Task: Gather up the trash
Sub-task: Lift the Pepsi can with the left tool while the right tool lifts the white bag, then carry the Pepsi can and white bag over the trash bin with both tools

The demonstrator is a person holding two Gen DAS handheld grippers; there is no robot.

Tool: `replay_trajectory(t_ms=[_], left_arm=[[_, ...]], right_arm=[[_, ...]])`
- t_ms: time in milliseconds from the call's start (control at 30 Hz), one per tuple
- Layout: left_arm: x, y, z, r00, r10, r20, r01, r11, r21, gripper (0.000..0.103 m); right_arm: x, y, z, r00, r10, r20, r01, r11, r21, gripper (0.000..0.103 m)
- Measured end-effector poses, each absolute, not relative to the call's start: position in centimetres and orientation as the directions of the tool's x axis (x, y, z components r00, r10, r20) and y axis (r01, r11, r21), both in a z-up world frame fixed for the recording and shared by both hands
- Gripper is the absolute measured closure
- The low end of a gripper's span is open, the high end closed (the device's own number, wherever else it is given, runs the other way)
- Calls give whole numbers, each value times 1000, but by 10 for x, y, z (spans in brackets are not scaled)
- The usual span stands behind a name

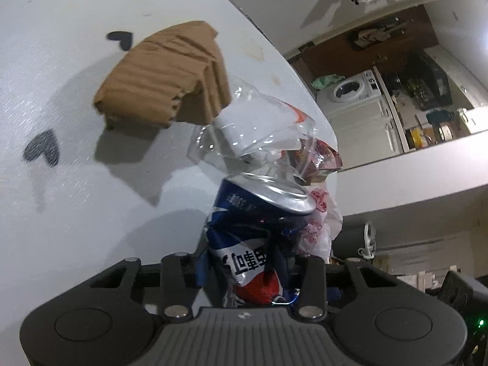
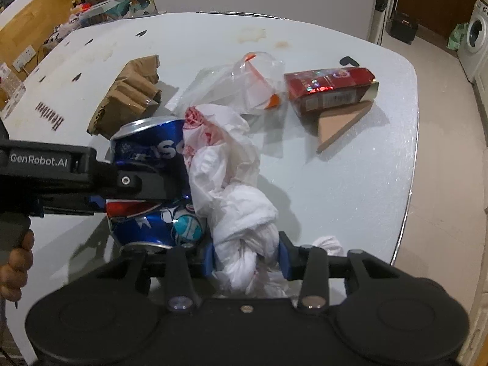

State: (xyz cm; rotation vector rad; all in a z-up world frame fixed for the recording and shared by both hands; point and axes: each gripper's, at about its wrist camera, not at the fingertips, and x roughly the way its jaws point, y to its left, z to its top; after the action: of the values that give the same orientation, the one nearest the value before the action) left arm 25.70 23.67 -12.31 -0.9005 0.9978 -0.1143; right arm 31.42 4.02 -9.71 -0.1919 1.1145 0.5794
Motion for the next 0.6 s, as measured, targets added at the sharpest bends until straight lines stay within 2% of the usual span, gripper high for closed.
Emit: replay_trajectory(t_ms=[300, 467, 600], left_arm=[[243, 224, -102, 557, -411, -722, -262, 738, -622, 61], [233, 224, -106, 567, -424, -706, -300, 693, -656, 59], [221, 233, -114, 621, -446, -644, -346, 581, -737, 57]], right_arm=[[297, 37, -94, 308, 359, -881, -525, 837, 157, 63], [288, 34, -91, 314, 377, -871, -525, 834, 172, 64], [276, 32, -86, 306, 415, -857, -536, 819, 206, 64]])
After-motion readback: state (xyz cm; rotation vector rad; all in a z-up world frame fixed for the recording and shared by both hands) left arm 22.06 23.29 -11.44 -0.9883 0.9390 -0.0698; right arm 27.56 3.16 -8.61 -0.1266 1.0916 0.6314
